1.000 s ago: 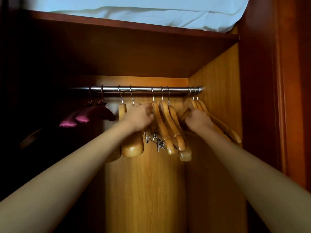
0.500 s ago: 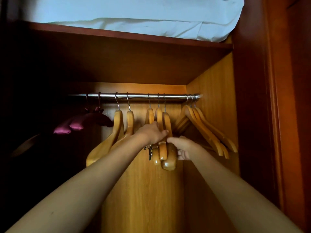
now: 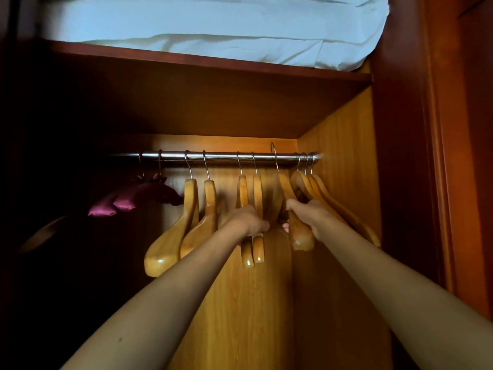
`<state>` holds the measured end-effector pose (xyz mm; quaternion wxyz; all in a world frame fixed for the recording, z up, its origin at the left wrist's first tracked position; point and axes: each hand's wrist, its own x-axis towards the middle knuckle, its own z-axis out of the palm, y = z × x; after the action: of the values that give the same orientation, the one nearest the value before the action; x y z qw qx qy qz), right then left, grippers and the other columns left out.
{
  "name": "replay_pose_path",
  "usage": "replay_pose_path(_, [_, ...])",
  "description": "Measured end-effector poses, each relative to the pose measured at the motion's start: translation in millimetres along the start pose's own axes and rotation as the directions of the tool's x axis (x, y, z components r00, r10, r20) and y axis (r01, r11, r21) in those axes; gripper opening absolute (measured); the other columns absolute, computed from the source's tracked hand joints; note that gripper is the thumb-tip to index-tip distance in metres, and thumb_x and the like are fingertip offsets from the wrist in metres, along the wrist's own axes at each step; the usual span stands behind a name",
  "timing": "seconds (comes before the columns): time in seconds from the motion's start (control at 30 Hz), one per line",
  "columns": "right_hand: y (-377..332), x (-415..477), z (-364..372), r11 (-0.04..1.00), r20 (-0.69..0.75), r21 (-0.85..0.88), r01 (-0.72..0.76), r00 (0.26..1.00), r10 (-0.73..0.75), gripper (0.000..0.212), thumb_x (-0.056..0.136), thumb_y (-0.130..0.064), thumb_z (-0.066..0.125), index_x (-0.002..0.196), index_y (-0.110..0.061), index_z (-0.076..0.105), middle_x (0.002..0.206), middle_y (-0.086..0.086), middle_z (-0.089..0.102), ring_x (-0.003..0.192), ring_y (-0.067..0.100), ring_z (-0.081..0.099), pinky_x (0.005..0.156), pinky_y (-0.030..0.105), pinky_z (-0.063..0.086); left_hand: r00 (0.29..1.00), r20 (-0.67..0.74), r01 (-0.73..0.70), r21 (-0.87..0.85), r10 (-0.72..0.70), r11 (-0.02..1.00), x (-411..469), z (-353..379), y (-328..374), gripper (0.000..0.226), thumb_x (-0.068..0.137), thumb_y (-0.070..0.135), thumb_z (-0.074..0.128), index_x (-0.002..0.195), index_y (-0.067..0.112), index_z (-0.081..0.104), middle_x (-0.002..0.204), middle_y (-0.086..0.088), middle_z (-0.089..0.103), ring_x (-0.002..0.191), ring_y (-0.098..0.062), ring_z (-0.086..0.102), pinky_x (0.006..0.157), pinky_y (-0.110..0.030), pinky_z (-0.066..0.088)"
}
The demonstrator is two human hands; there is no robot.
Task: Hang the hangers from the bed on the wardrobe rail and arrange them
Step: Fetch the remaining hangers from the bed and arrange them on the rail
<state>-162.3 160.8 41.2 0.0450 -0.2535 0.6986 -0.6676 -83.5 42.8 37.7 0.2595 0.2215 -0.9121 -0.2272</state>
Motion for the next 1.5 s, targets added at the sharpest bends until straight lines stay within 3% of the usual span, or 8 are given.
replay_pose_path(0.23, [-14.5,-10.2,-20.1,0.999,0.021,0.040,-0.007,1.000,0.006,0.009,0.087,-0.013,0.058,0.088,-0.005,0.056,0.069,0.016,0.063,0.039,0.018,0.062,0.038,0.024,0.051,0.998,-0.064,-0.025,0.001,0.025,1.000,9.9,11.6,0.0,0.031,0.082,0.032,0.065,0.107,0.014,0.064,0.102,-0.008,0.065,0.092,-0.023,0.064,0.068,-0.029,0.047])
replay_pose_path(0.43, [5.1,-24.0,-34.0,1.000,-0.002,0.028,-0.011,1.000,0.011,0.014,0.088,-0.012,0.058,0.077,-0.006,0.052,0.051,0.012,0.063,0.041,0.019,0.062,0.038,0.023,0.050,0.995,-0.083,-0.044,0.024,0.046,0.999,14.3,20.1,3.7,0.039,0.082,0.039,0.064,0.112,0.014,0.064,0.106,-0.009,0.066,0.097,-0.026,0.063,0.072,-0.028,0.047])
replay_pose_path(0.53, [15.6,-26.7,-38.9,1.000,0.008,-0.013,-0.022,1.000,0.022,0.015,0.088,-0.016,0.059,0.081,-0.004,0.054,0.042,0.008,0.062,0.040,0.018,0.062,0.040,0.024,0.052,0.996,-0.077,-0.050,0.039,0.053,0.998,14.6,23.9,4.1,0.037,0.083,0.040,0.062,0.110,0.014,0.064,0.094,-0.004,0.064,0.086,-0.021,0.061,0.062,-0.026,0.044])
replay_pose_path(0.67, [26.6,-30.4,-42.3,0.999,0.013,-0.027,-0.039,0.999,0.039,0.015,0.086,-0.017,0.060,0.086,-0.002,0.056,0.045,0.010,0.064,0.045,0.022,0.063,0.048,0.029,0.056,0.989,-0.136,-0.052,0.091,0.065,0.995,15.7,31.0,7.8,0.041,0.082,0.046,0.058,0.110,0.017,0.062,0.114,-0.011,0.059,0.100,-0.026,0.059,0.071,-0.030,0.046])
replay_pose_path(0.97, [49.3,-39.0,-51.5,0.999,0.017,0.009,-0.047,0.999,0.046,0.016,0.084,-0.015,0.061,0.094,-0.004,0.054,0.044,0.010,0.063,0.043,0.023,0.062,0.041,0.027,0.052,0.977,-0.200,-0.058,0.065,0.070,0.996,14.1,41.2,13.1,0.035,0.077,0.048,0.056,0.087,0.015,0.063,0.105,-0.015,0.064,0.088,-0.027,0.063,0.063,-0.028,0.046])
replay_pose_path(1.2, [64.9,-40.9,-52.7,0.994,0.006,-0.013,-0.105,0.994,0.105,0.020,0.083,-0.017,0.061,0.088,0.002,0.057,0.046,0.011,0.064,0.048,0.024,0.064,0.049,0.031,0.056,0.970,-0.203,-0.122,0.060,0.132,0.991,13.7,47.0,22.1,0.032,0.080,0.047,0.056,0.062,0.022,0.049,0.094,-0.012,0.065,0.096,-0.028,0.062,0.063,-0.029,0.047])
replay_pose_path(1.3, [75.4,-43.3,-53.2,0.991,0.015,-0.012,-0.133,0.991,0.133,0.023,0.082,-0.017,0.061,0.093,0.003,0.057,0.046,0.010,0.063,0.048,0.024,0.064,0.052,0.033,0.056,0.967,-0.208,-0.138,0.054,0.146,0.989,14.0,48.7,29.5,0.033,0.082,0.047,0.056,0.063,0.021,0.050,0.090,-0.009,0.063,0.094,-0.026,0.062,0.053,-0.025,0.041])
replay_pose_path(1.5, [104.5,-49.5,-55.3,0.982,-0.011,-0.024,-0.186,0.983,0.186,0.027,0.080,-0.015,0.063,0.099,0.001,0.053,0.044,0.009,0.063,0.046,0.025,0.064,0.052,0.036,0.057,0.961,-0.197,-0.175,0.112,0.195,0.978,16.0,53.0,39.4,0.033,0.085,0.043,0.055,0.093,0.011,0.062,0.100,-0.014,0.065,0.104,-0.031,0.059,0.071,-0.031,0.046])
